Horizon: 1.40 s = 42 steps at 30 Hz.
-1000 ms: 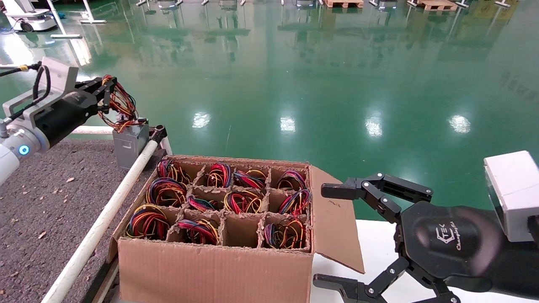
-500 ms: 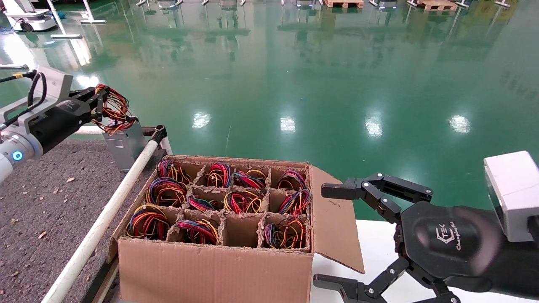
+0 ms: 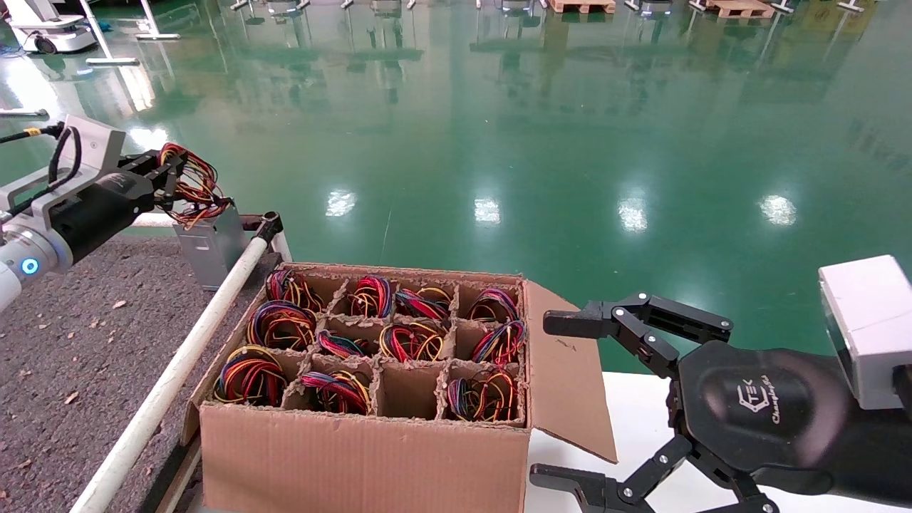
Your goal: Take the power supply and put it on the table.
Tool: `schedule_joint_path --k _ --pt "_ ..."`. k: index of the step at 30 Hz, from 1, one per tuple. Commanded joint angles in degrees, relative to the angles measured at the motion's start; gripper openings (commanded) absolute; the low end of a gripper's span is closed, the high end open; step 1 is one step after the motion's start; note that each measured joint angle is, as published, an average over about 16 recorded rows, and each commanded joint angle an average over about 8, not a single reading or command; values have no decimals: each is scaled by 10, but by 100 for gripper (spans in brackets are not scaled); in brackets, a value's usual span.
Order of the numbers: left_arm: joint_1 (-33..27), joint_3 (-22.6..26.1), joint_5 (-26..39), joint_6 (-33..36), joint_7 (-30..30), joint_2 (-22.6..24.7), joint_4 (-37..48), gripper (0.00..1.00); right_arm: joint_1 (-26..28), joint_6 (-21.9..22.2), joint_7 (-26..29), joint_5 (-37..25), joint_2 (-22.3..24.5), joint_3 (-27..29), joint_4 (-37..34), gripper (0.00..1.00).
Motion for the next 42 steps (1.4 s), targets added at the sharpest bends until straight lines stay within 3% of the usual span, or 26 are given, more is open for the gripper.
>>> schedule_joint_path --k 1,42 --pt "0 0 0 0 0 0 0 100 0 0 0 0 0 0 0 100" --pt "0 0 1 7 0 -2 -2 100 0 0 0 0 0 0 0 100"
